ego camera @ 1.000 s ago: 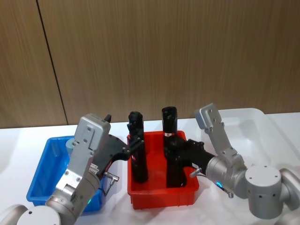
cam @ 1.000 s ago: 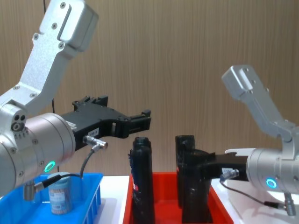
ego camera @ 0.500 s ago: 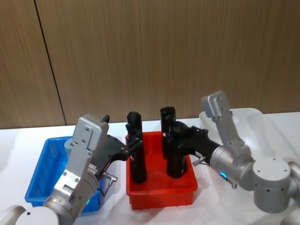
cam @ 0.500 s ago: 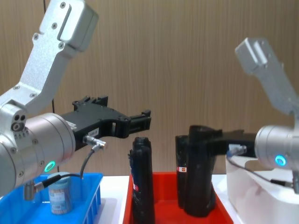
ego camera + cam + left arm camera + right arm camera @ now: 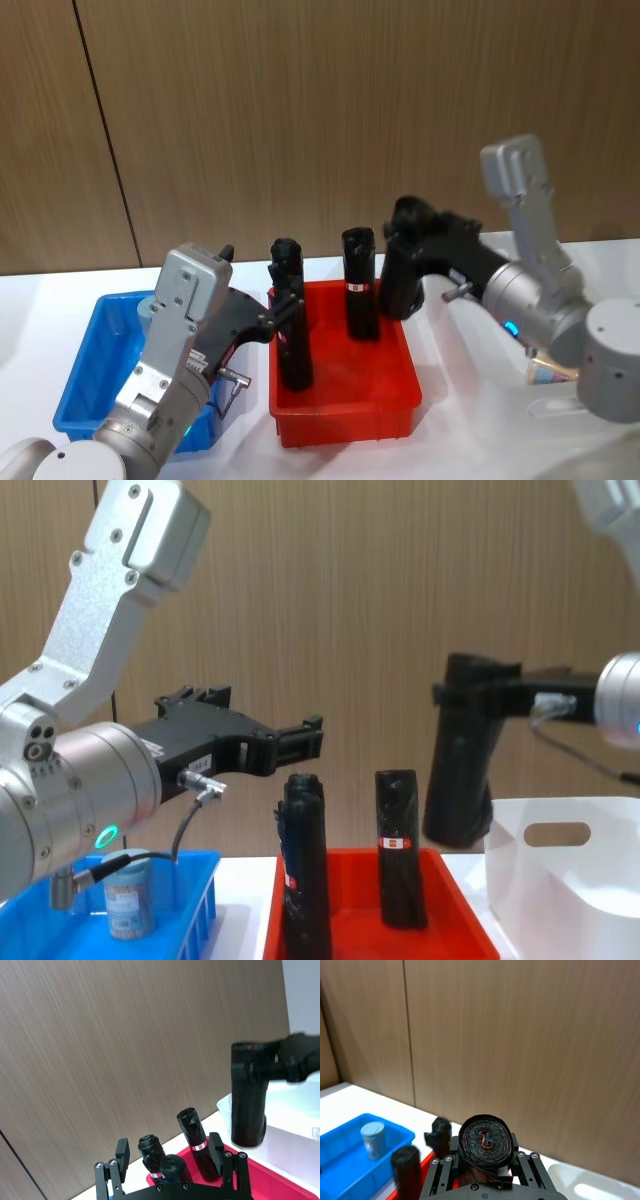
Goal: Pick the cotton swabs from the blue box and place them into the white box.
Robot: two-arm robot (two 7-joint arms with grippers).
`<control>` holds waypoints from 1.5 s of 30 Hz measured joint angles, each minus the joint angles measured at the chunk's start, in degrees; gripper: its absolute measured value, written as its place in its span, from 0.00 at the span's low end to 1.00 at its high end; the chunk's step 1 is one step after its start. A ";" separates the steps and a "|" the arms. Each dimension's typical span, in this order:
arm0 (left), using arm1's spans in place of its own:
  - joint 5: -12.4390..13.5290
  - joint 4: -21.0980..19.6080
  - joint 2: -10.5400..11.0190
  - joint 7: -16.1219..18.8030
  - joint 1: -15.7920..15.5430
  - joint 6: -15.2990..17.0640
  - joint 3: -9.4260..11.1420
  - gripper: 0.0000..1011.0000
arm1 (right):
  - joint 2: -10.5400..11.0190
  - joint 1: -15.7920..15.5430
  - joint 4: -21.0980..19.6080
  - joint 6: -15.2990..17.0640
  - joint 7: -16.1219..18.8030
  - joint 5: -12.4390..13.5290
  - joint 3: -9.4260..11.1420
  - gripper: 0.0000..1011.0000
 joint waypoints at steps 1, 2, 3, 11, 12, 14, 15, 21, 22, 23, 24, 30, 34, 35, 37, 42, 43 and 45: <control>0.00 0.00 0.00 0.00 0.00 0.00 0.00 0.99 | 0.29 0.06 -0.59 -0.02 -0.21 0.22 0.39 0.52; 0.00 0.00 0.00 0.00 0.00 0.00 0.00 0.99 | 0.42 0.10 -0.86 -0.03 -0.41 0.39 0.57 0.52; 0.00 0.00 0.00 0.00 0.00 0.00 0.00 0.99 | 0.59 0.16 -1.17 -0.06 -0.54 0.47 0.82 0.52; 0.00 0.00 0.00 0.00 0.00 0.00 0.00 0.99 | 2.20 0.72 -2.85 -0.62 -2.20 1.35 2.93 0.52; 0.00 0.00 0.00 0.00 0.00 0.00 0.00 0.99 | 2.33 0.79 -2.87 -0.68 -2.34 1.37 3.12 0.52; 0.00 0.00 0.00 0.00 0.00 0.00 0.00 0.99 | 2.64 0.96 -2.87 -0.83 -2.64 1.40 3.54 0.52; 0.00 0.00 0.00 0.00 0.00 0.00 0.00 0.99 | 2.89 1.12 -2.80 -0.97 -2.88 1.42 3.86 0.52; 0.00 0.00 0.00 0.00 0.00 0.00 0.00 0.99 | 3.79 1.74 -1.20 -1.53 -3.83 1.32 5.02 0.52; 0.00 0.00 0.00 0.00 0.00 0.00 0.00 0.99 | 3.86 1.81 -0.84 -1.63 -4.00 1.29 5.14 0.52; 0.00 0.00 0.00 0.00 0.00 0.00 0.00 0.99 | 3.96 1.89 -0.54 -1.71 -4.11 1.26 5.29 0.52; 0.00 0.00 -0.01 0.00 0.00 0.00 0.00 0.99 | 4.07 2.03 0.17 -1.88 -4.27 1.18 5.48 0.52; 0.00 0.00 0.00 0.00 0.00 0.00 0.00 0.99 | 4.37 2.48 2.74 -2.34 -4.80 0.84 5.97 0.52; 0.00 0.00 0.00 0.00 0.00 0.00 0.00 0.99 | 4.45 2.78 4.80 -2.61 -5.04 0.71 6.17 0.52; 0.00 0.00 0.00 0.00 0.00 0.00 0.00 0.99 | 4.46 2.89 5.71 -2.74 -5.12 0.60 6.22 0.52; 0.00 0.00 0.00 0.00 0.00 0.00 0.00 0.99 | 4.46 3.02 6.72 -2.91 -5.26 0.47 6.26 0.52; 0.00 0.00 0.00 0.00 0.00 0.00 0.00 0.99 | 4.39 3.25 8.69 -3.23 -5.43 0.39 6.29 0.52; 0.00 0.00 0.00 0.00 0.00 0.00 0.00 0.99 | 4.36 3.32 9.27 -3.31 -5.47 0.36 6.29 0.53; 0.00 0.00 0.00 0.00 0.00 0.00 0.00 0.99 | 4.33 3.36 9.78 -3.41 -5.51 0.33 6.29 0.56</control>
